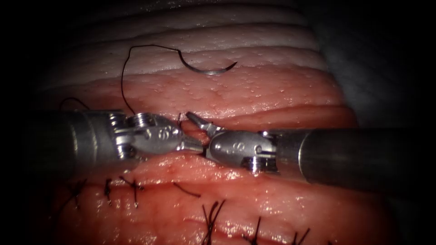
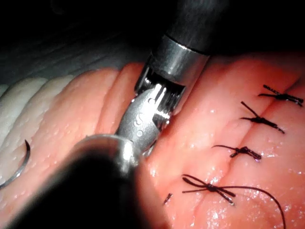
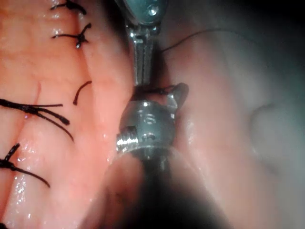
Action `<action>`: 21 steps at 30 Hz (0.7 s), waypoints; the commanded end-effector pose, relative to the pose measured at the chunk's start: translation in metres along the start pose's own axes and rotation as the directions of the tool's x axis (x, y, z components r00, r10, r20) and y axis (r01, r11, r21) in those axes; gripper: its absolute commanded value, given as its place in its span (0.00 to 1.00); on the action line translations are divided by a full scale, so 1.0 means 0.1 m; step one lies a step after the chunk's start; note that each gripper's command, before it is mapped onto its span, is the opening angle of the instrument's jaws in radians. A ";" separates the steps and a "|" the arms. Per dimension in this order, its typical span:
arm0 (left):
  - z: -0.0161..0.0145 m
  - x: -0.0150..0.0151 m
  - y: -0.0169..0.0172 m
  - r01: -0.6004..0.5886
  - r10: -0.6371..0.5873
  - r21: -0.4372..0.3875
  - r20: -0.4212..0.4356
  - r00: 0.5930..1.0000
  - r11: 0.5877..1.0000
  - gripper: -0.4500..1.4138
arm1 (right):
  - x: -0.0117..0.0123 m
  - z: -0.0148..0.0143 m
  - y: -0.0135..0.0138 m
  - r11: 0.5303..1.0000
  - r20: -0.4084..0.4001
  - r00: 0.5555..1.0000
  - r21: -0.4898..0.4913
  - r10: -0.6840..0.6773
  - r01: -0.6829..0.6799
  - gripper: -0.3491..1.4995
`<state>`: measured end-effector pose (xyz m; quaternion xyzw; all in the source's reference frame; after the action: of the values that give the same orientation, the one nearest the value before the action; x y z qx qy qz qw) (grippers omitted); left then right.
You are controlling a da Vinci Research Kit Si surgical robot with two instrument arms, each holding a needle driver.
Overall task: Wound Closure
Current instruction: Snip excess suture using built-in blades on right grasper, then set down off-cut of suture from left hand
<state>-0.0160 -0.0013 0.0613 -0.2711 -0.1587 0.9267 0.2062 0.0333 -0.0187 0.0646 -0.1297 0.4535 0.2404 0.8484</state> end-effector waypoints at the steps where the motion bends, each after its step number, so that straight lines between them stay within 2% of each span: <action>1: 0.006 0.002 -0.001 0.000 0.000 0.000 -0.001 1.000 1.000 0.00 | -0.002 0.008 -0.005 1.000 0.003 1.000 -0.008 -0.001 0.001 0.00; 5: 0.006 0.001 0.001 -0.001 0.001 -0.003 -0.003 1.000 1.000 0.00 | -0.004 0.009 -0.006 0.998 -0.005 1.000 -0.061 -0.003 0.003 0.00; 8: 0.004 -0.004 0.005 -0.005 0.005 -0.009 -0.005 1.000 1.000 0.00 | -0.005 0.005 -0.005 0.998 -0.005 1.000 -0.055 -0.004 0.003 0.00; 9: 0.003 -0.005 0.007 -0.005 0.005 -0.010 -0.008 1.000 1.000 0.00 | -0.006 0.003 -0.004 0.999 0.002 1.000 -0.048 -0.015 0.016 0.07; 10: 0.001 -0.008 0.009 -0.005 0.005 -0.010 -0.017 1.000 1.000 0.00 | -0.007 0.001 -0.003 0.999 0.004 1.000 -0.043 -0.022 0.022 0.25; 11: 0.000 -0.011 0.010 -0.005 0.005 -0.008 -0.021 1.000 1.000 0.00 | -0.008 -0.004 -0.001 0.999 0.001 1.000 -0.038 -0.023 0.023 0.51; 12: -0.002 -0.015 0.013 -0.007 0.007 -0.005 -0.026 1.000 1.000 0.00 | -0.010 -0.008 0.001 0.999 0.003 1.000 -0.030 -0.024 0.024 0.66; 13: -0.004 -0.021 0.017 -0.012 0.012 -0.009 -0.028 1.000 1.000 0.00 | -0.012 -0.013 0.002 0.999 0.003 0.999 -0.023 -0.037 0.037 0.71; 16: -0.008 -0.040 0.030 -0.026 0.026 -0.018 -0.035 0.999 0.999 0.00 | -0.020 -0.034 0.008 0.999 -0.005 0.999 0.003 -0.043 0.043 0.72; 21: -0.012 -0.069 0.053 -0.041 0.040 -0.015 -0.035 0.999 0.999 0.00 | -0.032 -0.062 0.018 0.999 0.020 0.999 -0.015 -0.050 0.050 0.71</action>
<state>-0.0108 -0.0095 0.0607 -0.2911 -0.1565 0.9246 0.1894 0.0259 -0.0207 0.0632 -0.1459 0.4393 0.2240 0.8576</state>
